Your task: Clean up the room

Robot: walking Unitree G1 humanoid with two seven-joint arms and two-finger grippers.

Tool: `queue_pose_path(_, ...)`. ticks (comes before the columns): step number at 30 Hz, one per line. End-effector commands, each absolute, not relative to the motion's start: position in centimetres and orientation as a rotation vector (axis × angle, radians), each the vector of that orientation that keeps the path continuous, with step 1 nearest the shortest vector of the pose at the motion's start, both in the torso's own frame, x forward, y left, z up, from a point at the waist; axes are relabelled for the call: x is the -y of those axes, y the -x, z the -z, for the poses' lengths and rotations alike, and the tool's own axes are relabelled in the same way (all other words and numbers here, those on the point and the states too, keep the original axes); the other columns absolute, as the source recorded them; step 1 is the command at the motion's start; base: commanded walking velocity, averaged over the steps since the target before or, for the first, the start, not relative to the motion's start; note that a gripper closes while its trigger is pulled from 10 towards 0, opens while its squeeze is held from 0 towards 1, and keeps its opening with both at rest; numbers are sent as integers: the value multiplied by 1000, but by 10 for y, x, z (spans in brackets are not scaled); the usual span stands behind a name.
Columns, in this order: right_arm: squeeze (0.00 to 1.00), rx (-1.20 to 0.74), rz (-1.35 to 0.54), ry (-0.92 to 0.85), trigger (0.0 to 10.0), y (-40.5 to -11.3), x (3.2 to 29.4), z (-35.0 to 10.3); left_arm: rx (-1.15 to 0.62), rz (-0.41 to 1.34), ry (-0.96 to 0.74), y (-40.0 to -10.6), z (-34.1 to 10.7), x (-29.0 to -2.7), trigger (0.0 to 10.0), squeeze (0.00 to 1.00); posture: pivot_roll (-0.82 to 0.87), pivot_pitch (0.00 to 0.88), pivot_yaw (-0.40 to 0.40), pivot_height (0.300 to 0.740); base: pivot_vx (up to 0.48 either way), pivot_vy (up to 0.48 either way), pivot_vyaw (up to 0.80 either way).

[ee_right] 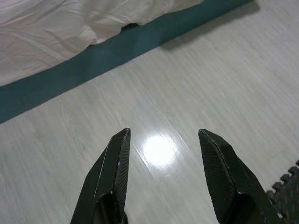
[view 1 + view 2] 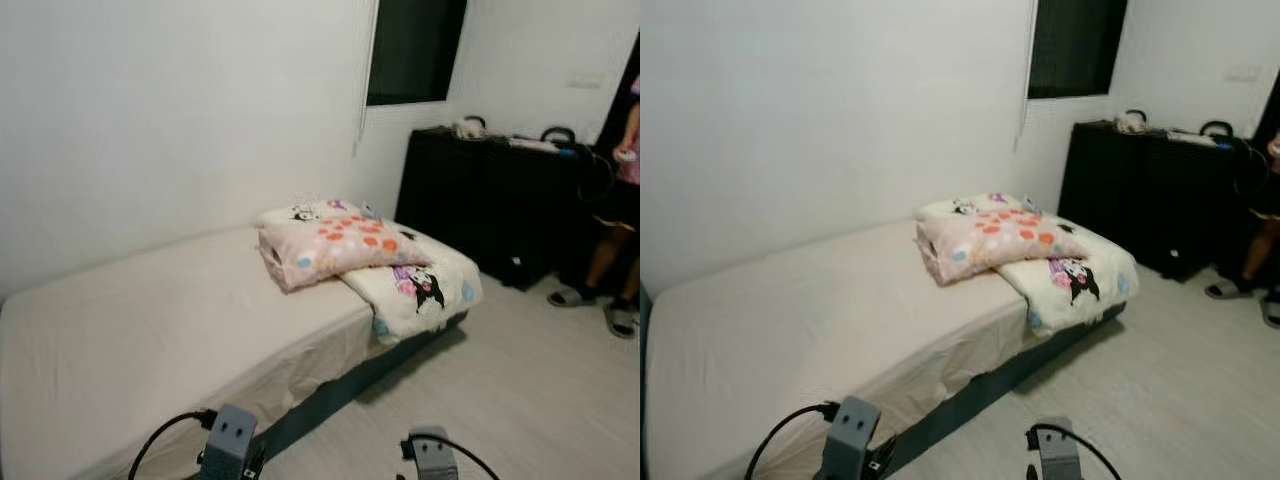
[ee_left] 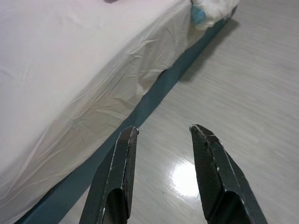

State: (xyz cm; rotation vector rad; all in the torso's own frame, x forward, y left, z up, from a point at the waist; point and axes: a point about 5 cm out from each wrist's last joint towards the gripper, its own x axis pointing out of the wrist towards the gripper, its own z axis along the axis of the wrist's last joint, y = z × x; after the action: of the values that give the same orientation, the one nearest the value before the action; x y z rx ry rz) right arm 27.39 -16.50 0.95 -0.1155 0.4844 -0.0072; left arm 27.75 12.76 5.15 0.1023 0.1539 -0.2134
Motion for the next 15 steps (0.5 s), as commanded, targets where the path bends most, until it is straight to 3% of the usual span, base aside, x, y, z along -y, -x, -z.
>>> queue_pose_path(1, 0, -489, 1, 121, 10000, -273, 164, -9, -150, 218, -85, -277, -51, -127, 10000, 0, -23, 80, -10, 740, 0, 0, 0)
queue_pose_path(10, 0, -491, 6, 106, 10000, -273, 165, -9, -130, 245, -86, -277, -54, -126, 10000, 0, -23, 83, -11, 740, 0, 0, 0)
queue_pose_path(15, 0, -495, 9, 96, 10000, -272, 165, -8, -117, 243, -92, -276, -55, -128, 10000, 0, -23, 84, -10, 740, 328, 0, 0)
